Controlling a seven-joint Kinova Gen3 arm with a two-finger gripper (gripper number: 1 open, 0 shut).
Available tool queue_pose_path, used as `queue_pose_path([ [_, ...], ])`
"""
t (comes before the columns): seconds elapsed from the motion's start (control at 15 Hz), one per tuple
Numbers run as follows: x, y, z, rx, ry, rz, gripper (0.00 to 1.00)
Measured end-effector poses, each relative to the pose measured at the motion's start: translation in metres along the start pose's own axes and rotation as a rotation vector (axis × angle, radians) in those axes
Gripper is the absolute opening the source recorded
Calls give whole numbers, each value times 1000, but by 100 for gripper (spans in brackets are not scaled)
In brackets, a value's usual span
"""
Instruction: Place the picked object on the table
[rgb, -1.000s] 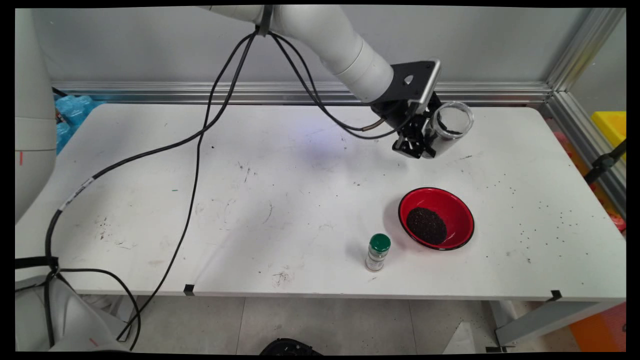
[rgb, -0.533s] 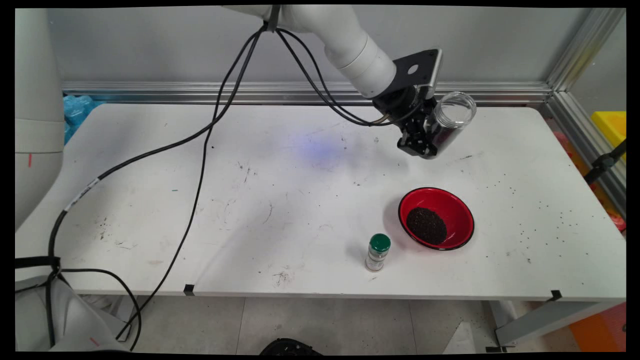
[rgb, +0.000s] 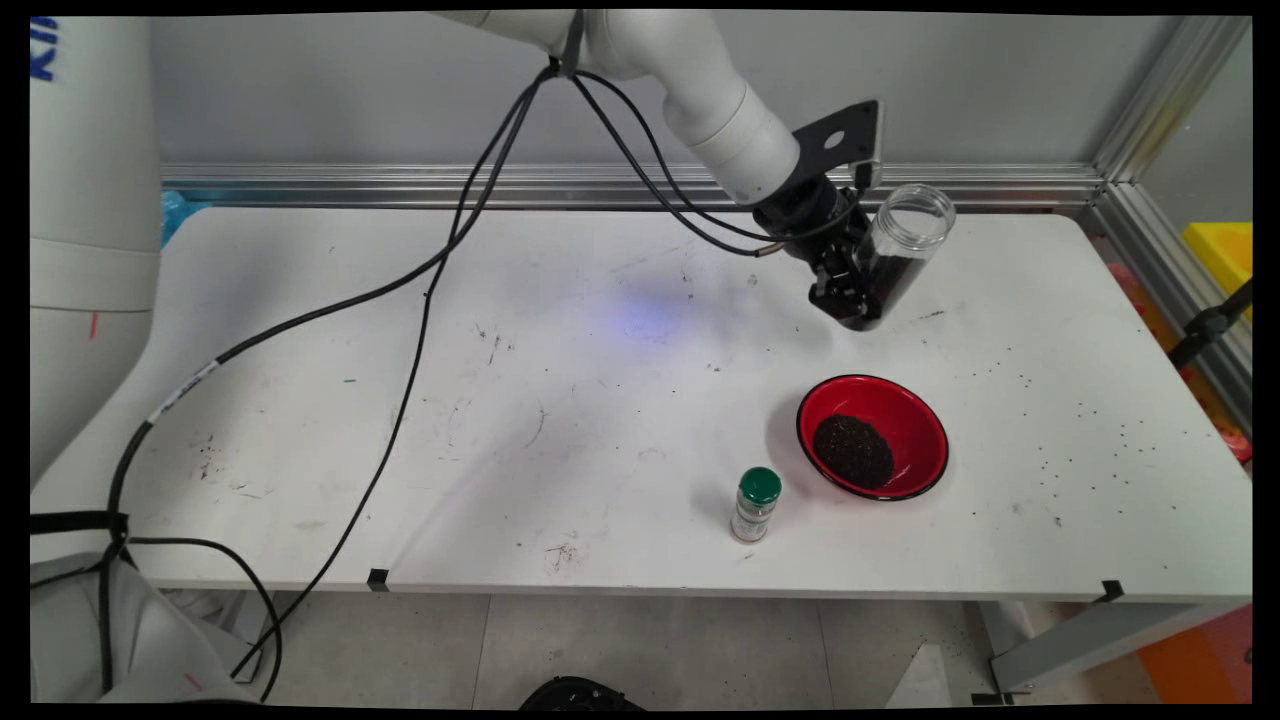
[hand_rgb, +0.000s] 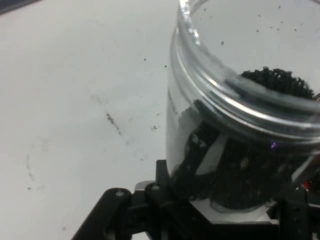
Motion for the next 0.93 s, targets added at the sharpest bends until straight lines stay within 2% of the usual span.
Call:
queue_pose_path([
  [0.67, -31, 7, 41, -35, -23, -119, 0],
  [0.93, -40, 7, 52, -38, -17, -148, 0],
])
